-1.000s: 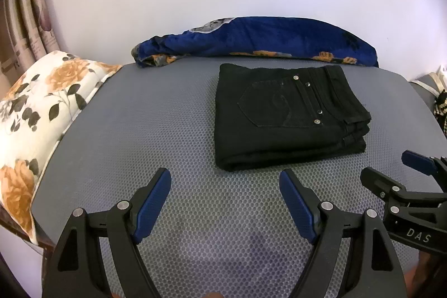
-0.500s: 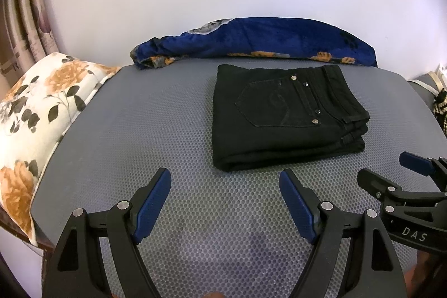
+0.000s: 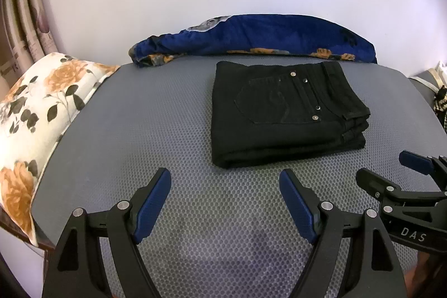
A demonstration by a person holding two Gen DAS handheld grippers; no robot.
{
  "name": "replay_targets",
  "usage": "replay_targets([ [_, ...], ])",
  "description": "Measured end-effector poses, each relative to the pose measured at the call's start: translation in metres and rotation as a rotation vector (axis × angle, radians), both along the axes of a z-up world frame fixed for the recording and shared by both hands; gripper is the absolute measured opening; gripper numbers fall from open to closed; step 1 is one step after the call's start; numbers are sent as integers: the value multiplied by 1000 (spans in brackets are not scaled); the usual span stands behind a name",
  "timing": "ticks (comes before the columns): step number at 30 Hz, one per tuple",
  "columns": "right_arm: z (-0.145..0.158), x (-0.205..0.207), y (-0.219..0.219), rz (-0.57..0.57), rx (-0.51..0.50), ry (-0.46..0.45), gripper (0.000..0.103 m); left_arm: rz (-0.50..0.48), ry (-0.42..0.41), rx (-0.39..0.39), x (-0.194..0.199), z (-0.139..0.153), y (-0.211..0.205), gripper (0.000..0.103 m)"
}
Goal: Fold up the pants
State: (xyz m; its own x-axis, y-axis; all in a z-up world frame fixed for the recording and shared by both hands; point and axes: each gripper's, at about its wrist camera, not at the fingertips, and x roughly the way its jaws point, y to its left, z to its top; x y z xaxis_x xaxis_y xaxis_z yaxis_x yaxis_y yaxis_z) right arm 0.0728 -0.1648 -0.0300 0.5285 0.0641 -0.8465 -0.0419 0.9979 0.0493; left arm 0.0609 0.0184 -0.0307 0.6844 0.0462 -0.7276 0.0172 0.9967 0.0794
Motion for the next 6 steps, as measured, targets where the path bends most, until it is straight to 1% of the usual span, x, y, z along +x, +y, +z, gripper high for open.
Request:
replay_targets([
  [6, -1, 0, -1, -2, 2, 2, 87, -5, 10, -10, 1, -1, 0, 80],
])
